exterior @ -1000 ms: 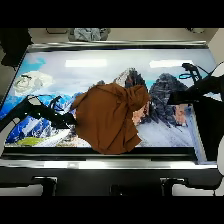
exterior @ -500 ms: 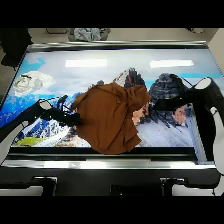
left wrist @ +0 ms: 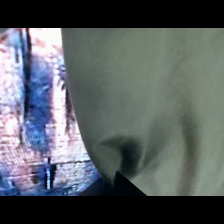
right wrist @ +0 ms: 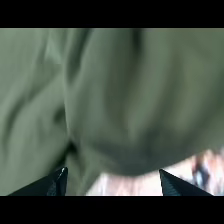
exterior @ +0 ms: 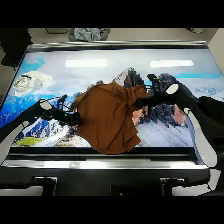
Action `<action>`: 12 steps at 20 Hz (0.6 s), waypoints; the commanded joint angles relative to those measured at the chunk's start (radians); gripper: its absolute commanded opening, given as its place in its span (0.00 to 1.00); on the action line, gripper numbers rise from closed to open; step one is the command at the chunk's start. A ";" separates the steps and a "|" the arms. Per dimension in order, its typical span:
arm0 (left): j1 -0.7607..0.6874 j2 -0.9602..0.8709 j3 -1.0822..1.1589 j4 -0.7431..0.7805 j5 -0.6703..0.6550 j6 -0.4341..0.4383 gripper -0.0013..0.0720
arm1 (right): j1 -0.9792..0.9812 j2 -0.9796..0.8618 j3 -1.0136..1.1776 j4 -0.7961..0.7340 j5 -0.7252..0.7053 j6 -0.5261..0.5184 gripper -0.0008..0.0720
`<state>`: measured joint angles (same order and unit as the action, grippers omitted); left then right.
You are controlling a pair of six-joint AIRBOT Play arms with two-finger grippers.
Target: Fold the shirts.
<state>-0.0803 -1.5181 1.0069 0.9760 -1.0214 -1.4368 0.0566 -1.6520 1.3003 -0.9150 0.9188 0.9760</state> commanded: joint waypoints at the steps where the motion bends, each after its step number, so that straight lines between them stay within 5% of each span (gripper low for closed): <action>1: 0.000 0.001 0.000 0.000 0.002 0.001 0.06 | 0.062 -0.035 -0.001 0.009 -0.132 0.005 0.98; 2: 0.000 0.001 0.000 0.000 0.002 0.001 0.06 | 0.067 -0.046 -0.001 0.009 -0.138 0.013 0.96; 3: 0.000 0.001 0.000 0.000 0.002 0.001 0.06 | 0.073 -0.055 -0.001 0.007 -0.141 0.019 0.78; 5: 0.000 0.001 0.000 0.000 0.002 0.001 0.06 | 0.072 -0.058 -0.001 -0.012 -0.146 0.019 0.08; 12: 0.067 0.026 0.042 0.000 -0.044 0.081 0.06 | 0.039 0.048 0.069 -0.311 -0.053 0.070 0.07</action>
<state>-0.0490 -1.5024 1.0294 0.9752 -1.0454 -1.3827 0.1146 -1.6478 1.3491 -1.0935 0.8227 1.0058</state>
